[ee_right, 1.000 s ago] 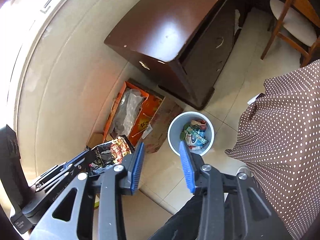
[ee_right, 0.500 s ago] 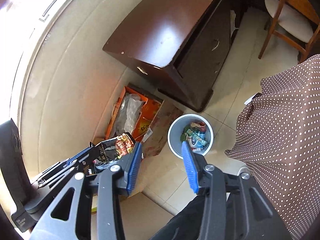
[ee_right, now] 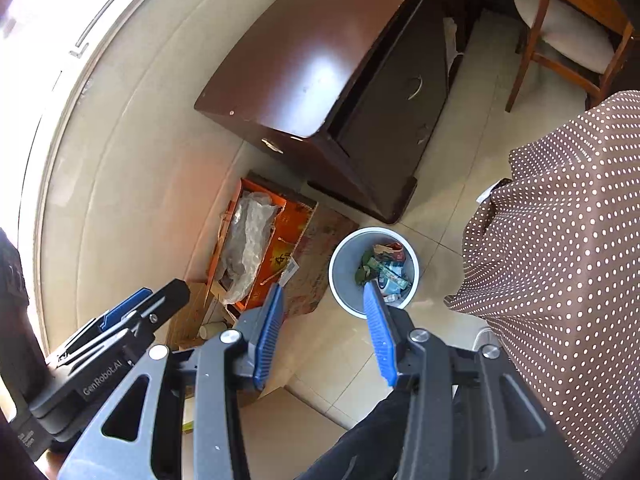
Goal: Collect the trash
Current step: 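Move both open tools back over the polka-dot table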
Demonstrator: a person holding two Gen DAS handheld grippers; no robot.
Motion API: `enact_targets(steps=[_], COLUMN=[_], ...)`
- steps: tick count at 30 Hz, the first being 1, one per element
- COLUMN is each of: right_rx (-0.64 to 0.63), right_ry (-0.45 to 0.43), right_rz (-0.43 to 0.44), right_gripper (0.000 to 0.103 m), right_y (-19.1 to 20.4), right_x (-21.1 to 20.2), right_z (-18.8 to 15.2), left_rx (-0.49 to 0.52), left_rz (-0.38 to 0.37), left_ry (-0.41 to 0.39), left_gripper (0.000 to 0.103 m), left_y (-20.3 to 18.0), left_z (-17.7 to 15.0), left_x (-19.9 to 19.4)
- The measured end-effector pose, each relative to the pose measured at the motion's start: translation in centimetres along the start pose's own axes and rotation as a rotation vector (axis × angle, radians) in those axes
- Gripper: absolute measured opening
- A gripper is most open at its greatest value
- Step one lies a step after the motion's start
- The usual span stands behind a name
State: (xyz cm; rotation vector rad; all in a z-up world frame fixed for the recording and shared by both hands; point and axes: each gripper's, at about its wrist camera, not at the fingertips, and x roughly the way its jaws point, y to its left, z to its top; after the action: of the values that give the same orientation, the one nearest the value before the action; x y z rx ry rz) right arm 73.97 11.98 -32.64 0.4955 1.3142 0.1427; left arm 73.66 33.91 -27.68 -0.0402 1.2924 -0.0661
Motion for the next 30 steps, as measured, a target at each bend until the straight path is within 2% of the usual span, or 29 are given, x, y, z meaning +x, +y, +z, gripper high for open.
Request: enact_targets(steps=[6, 11, 20, 23, 30], right_rx=[0.035, 0.106, 0.343, 0.430, 0.603], right_ry=[-0.039, -0.109, -0.251, -0.287, -0.342], right_rz=[-0.009, -0.028, -0.092, -0.120, -0.182], right_gripper=[0.042, 0.042, 0.042, 0.042, 0.044], right_y=[-1.6, -4.6, -15.3, -19.8, -30.6], right_x=[-1.6, -4.5, -11.2, -13.6, -18.8], right_z=[-0.3, -1.0, -4.7, -6.4, -9.4], left_rx=[0.052, 0.137, 0.415, 0.521, 0.678], left_rz=[-0.019, -0.057, -0.186, -0.236, -0.336], left_ry=[-0.022, -0.031, -0.010, 0.020, 0.098], left_gripper=[0.063, 0.063, 0.064, 0.064, 0.064], left_y=[-2.1, -6.1, -19.3, -25.1, -36.6], left_z=[0.2, 0.6, -1.1, -2.5, -5.9], left_x=[-0.5, -0.8, -1.2, -1.0, -0.2])
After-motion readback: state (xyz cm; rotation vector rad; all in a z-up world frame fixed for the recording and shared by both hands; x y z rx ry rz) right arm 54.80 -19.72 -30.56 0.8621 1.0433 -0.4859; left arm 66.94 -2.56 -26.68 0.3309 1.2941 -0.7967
